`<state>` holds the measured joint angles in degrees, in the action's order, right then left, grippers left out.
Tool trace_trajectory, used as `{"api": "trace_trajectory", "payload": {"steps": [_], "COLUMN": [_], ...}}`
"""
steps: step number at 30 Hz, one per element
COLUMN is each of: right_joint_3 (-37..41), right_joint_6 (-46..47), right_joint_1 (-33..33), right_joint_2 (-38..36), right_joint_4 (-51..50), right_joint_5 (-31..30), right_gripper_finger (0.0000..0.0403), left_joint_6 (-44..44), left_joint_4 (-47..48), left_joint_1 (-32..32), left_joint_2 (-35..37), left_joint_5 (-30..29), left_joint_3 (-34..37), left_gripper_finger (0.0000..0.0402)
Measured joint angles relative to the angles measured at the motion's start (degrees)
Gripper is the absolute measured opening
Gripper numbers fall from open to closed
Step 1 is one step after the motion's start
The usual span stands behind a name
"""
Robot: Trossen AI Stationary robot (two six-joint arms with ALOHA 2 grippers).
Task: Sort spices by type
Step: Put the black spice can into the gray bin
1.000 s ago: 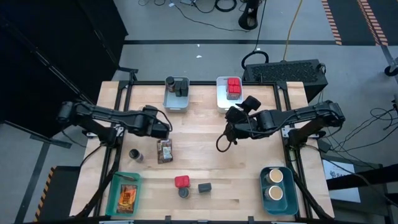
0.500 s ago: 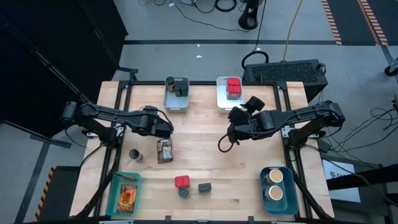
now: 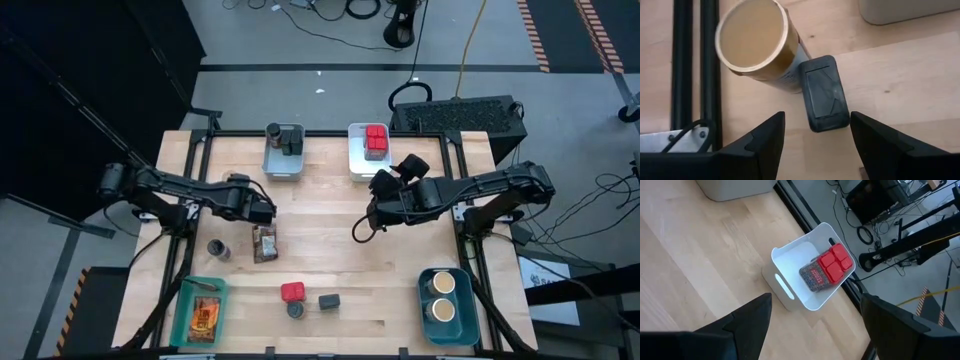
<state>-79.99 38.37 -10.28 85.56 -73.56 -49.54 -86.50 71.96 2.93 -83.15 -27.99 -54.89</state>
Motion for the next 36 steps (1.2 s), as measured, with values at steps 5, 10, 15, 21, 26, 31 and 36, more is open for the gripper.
{"api": "trace_trajectory", "payload": {"steps": [5,10,15,21,26,31,36], "right_joint_3": [0.0,0.0,0.0,0.0,0.0,0.0,0.0], "right_joint_6": [0.0,0.0,0.0,0.0,0.0,0.0,0.0], "right_joint_1": [0.0,0.0,0.0,0.0,0.0,0.0,0.0], "right_joint_2": [0.0,0.0,0.0,0.0,0.0,0.0,0.0], "right_joint_4": [0.0,0.0,0.0,0.1,0.1,0.1,0.1], "right_joint_5": [0.0,0.0,0.0,0.0,-0.1,-0.1,-0.1], "right_gripper_finger": [0.0286,0.0286,0.0286,0.0286,0.0286,0.0286,0.0286], "left_joint_6": [-0.1,0.3,0.3,0.4,1.6,3.1,3.4], "left_joint_4": [-1.3,-2.9,-2.9,-2.9,-4.3,-4.7,-5.0], "left_joint_1": [-0.6,-0.8,-0.7,-0.7,-0.7,-1.5,-2.4], "left_joint_2": [0.0,0.0,0.0,0.0,0.0,0.0,0.0], "left_joint_5": [-0.2,-1.1,-1.0,-1.0,-1.9,-2.2,-2.3], "left_joint_3": [2.0,2.1,2.1,2.1,2.1,2.1,2.1], "left_gripper_finger": [0.0226,0.0226,0.0226,0.0226,0.0226,0.0226,0.0226]}}
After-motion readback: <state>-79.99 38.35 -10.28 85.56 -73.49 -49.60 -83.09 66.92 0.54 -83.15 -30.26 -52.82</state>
